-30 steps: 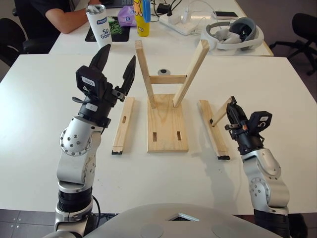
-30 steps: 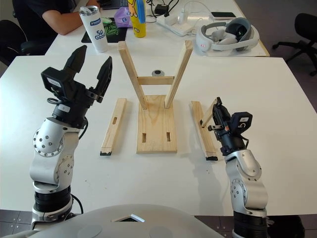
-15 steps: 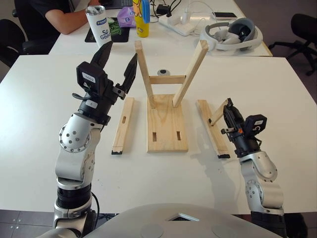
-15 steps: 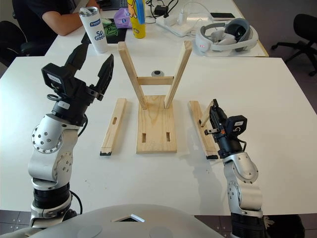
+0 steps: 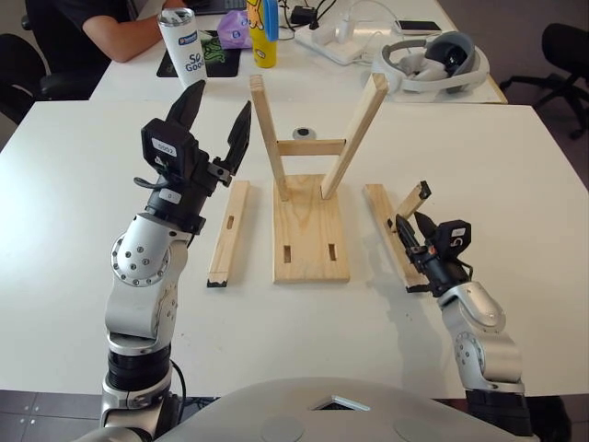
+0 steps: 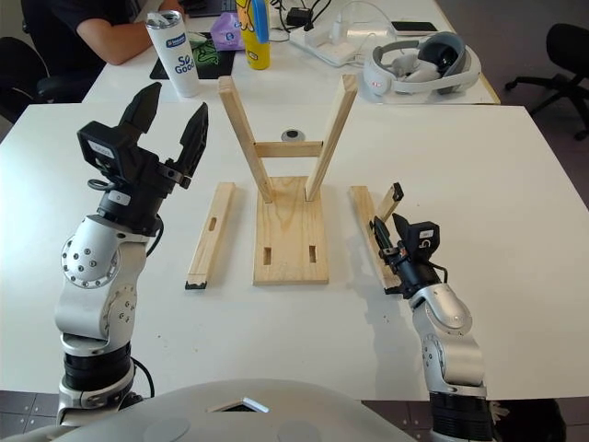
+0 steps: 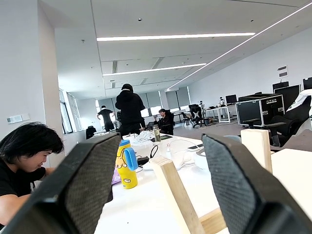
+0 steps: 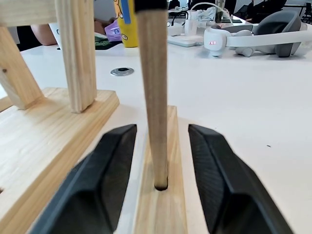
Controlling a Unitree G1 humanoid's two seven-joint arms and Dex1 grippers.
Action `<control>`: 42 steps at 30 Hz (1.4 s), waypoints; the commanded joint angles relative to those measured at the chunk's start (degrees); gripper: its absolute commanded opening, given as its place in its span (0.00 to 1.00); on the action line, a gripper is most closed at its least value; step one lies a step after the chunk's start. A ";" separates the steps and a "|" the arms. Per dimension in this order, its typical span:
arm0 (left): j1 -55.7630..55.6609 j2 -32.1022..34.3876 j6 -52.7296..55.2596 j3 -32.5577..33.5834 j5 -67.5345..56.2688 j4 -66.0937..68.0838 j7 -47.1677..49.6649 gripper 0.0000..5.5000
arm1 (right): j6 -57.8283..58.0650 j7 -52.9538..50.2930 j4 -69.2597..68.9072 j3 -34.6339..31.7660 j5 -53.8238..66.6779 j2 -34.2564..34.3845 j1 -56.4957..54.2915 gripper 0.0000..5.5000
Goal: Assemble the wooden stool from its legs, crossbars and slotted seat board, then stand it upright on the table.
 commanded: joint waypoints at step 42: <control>-1.60 -3.52 -5.37 -2.67 4.22 4.96 1.07 0.56 | 14.59 -1.98 -0.16 -2.69 5.72 -3.44 -27.87 0.00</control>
